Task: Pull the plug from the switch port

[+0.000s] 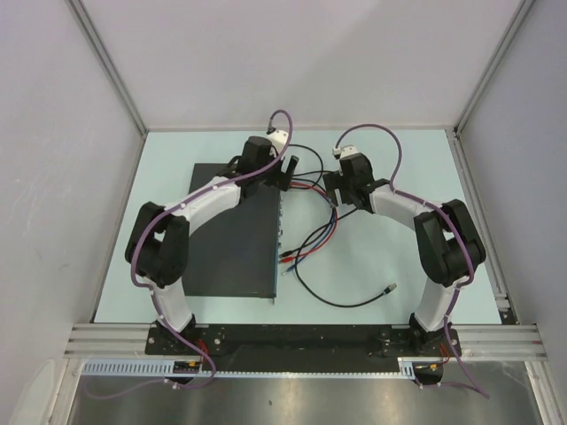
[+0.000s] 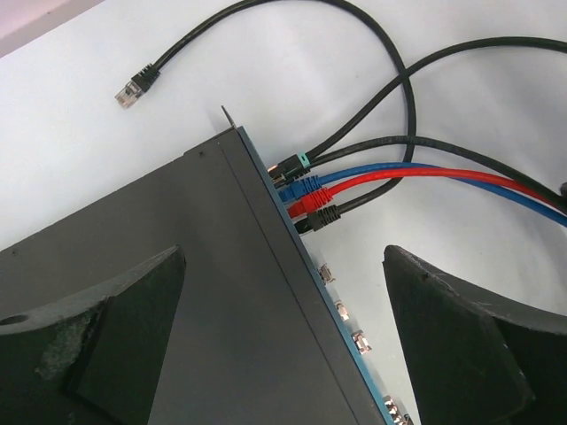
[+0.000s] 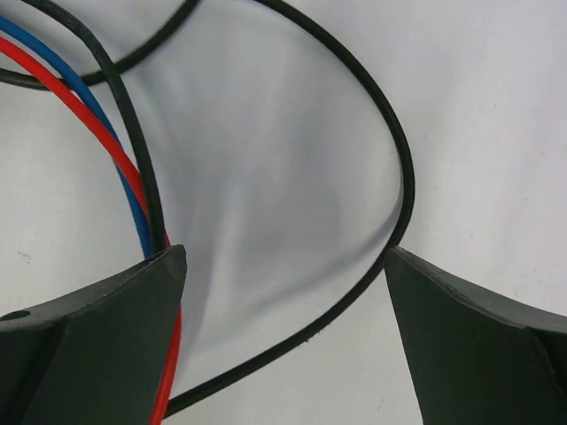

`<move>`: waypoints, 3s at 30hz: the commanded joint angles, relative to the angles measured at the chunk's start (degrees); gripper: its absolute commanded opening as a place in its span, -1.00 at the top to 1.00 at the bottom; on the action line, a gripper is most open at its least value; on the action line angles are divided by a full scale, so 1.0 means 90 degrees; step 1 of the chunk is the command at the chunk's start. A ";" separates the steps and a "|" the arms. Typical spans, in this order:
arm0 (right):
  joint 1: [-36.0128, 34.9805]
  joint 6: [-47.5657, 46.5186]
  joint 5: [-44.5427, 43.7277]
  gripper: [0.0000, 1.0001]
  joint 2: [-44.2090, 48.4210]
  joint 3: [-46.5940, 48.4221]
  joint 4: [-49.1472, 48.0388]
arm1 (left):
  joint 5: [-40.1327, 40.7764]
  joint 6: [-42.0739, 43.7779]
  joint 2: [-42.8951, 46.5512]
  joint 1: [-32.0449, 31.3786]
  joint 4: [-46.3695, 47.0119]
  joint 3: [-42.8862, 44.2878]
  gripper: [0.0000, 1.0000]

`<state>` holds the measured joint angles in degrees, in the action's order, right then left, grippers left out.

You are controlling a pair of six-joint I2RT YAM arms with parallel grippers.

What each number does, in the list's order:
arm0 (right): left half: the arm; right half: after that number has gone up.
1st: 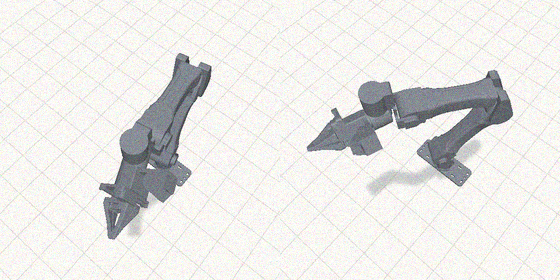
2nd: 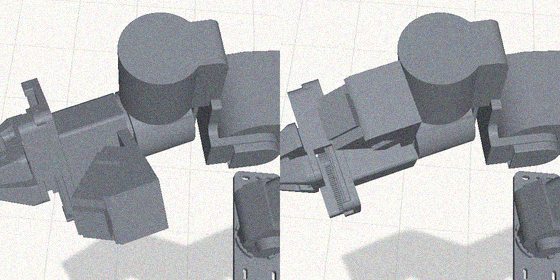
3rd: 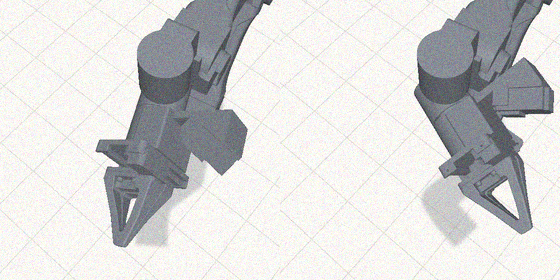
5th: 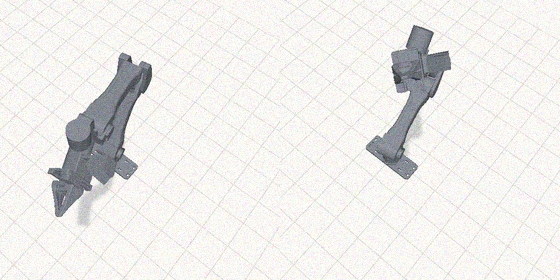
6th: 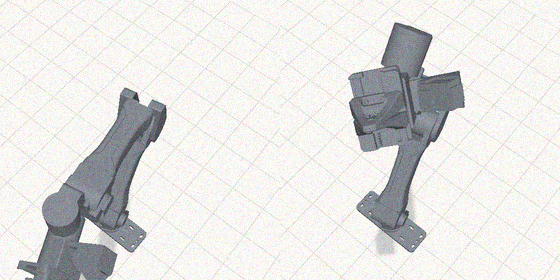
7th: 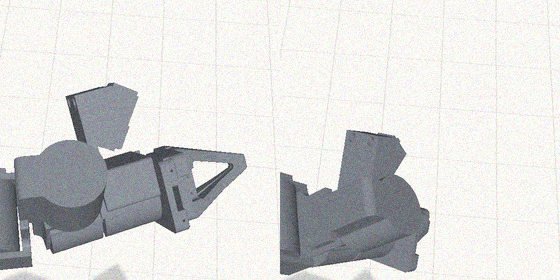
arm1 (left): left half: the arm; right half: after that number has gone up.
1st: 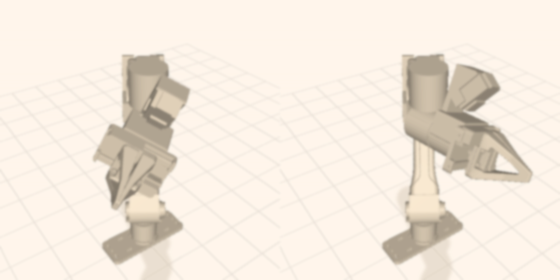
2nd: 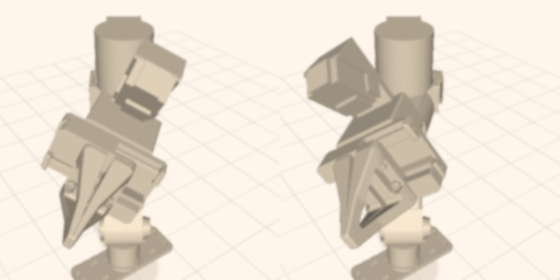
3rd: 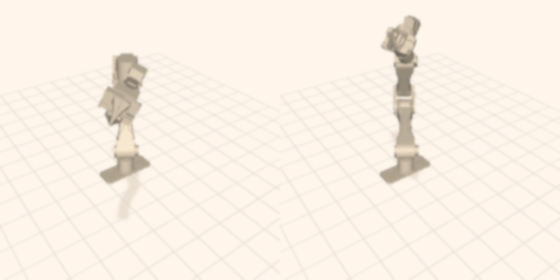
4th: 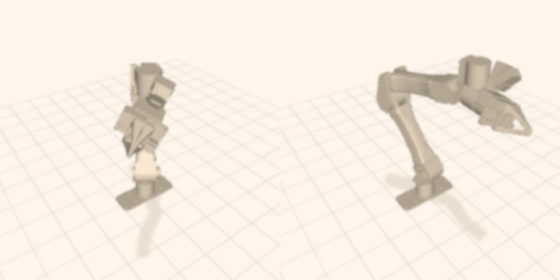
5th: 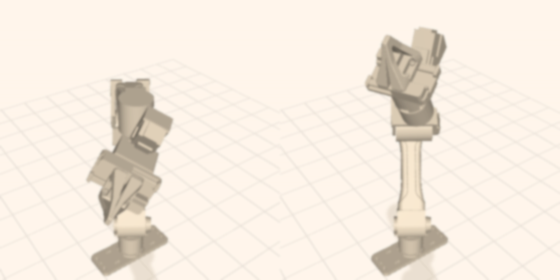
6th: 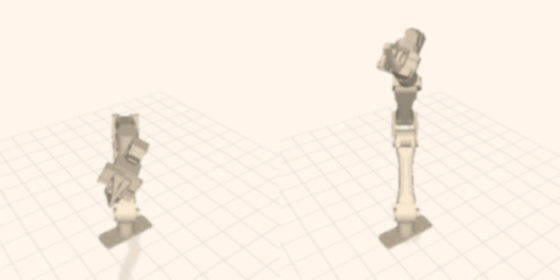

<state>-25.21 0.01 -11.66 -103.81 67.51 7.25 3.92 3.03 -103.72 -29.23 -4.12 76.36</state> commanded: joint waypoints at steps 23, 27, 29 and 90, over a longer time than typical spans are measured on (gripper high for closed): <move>0.0605 -0.0206 0.4839 -0.87 -0.1023 0.2694 0.0690 | -0.0982 -0.1526 0.1262 0.3208 -0.1358 -0.0789 -0.85; 0.0400 -0.0450 0.5104 -0.85 -0.1579 0.3231 0.0796 | -0.1364 -0.1821 0.0881 0.3871 -0.1524 -0.0906 -0.87; 0.0389 -0.0460 0.5211 -0.84 -0.1853 0.3358 0.0738 | -0.1373 -0.1763 0.0734 0.4155 -0.1486 -0.0896 -0.88; 0.0682 -0.0031 0.5279 -0.99 -0.2294 0.3495 0.0084 | -0.4372 0.0073 -0.2441 0.2740 -0.2657 0.2063 -0.05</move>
<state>-20.16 -0.64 32.99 -129.47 97.67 13.98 -26.92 2.87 -124.95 3.57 -21.74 96.01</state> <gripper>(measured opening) 0.994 0.529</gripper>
